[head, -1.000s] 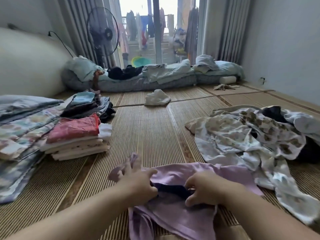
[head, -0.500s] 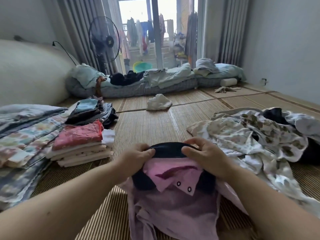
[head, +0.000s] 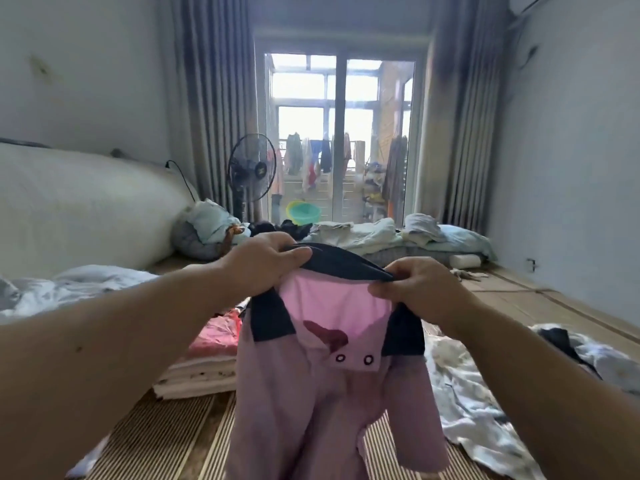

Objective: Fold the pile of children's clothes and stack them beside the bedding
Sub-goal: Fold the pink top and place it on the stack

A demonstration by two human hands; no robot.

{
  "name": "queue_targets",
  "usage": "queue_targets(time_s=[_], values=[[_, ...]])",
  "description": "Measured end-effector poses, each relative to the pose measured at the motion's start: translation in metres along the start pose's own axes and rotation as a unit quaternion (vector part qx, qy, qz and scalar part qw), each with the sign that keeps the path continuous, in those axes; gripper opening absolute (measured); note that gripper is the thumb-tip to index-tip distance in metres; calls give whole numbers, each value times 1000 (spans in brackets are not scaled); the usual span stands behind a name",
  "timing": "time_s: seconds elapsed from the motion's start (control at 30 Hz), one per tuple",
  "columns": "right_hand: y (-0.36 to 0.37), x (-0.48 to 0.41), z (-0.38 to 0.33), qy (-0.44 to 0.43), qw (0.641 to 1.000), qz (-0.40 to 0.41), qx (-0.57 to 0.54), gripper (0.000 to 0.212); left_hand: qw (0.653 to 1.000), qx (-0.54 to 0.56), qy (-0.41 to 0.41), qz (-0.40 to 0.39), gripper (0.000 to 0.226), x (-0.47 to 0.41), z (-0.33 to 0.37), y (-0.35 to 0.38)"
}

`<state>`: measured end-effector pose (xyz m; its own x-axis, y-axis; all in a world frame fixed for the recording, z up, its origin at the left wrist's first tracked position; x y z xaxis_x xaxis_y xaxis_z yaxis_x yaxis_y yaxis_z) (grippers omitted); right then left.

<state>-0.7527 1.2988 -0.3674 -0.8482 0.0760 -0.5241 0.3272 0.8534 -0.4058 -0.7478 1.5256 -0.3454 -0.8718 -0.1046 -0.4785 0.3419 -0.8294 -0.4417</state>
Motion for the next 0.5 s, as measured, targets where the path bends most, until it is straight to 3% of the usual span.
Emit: queue_targets(time_s=[0.13,0.27,0.37,0.43,0.5], values=[[0,-15,-47,-63,997,41,16,31,993,-66,87,32,24,-7,21,-31],[-3,-10,-72,-174,977,68,100,23,990,-22,139,-18,35,2,21,-51],[6,0,-82,-272,920,33,280,20,948,-208,242,-1,22,8,18,-59],[9,2,-82,-301,897,32,323,26,911,-298,286,16,19,10,15,-61],[8,3,-83,-301,891,54,336,19,903,-318,286,47,11,12,13,-68]])
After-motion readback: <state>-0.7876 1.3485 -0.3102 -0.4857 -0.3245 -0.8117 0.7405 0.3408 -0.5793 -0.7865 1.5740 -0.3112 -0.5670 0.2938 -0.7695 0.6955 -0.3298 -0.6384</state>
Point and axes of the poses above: each hand's wrist, its own x-axis away from the middle knuckle, its own y-axis out of the palm, z = x × y, the point moved 6 cm from there along -x, towards the middle knuckle, and after that the axes turned 15 degrees about z, right-handed, at the moved point
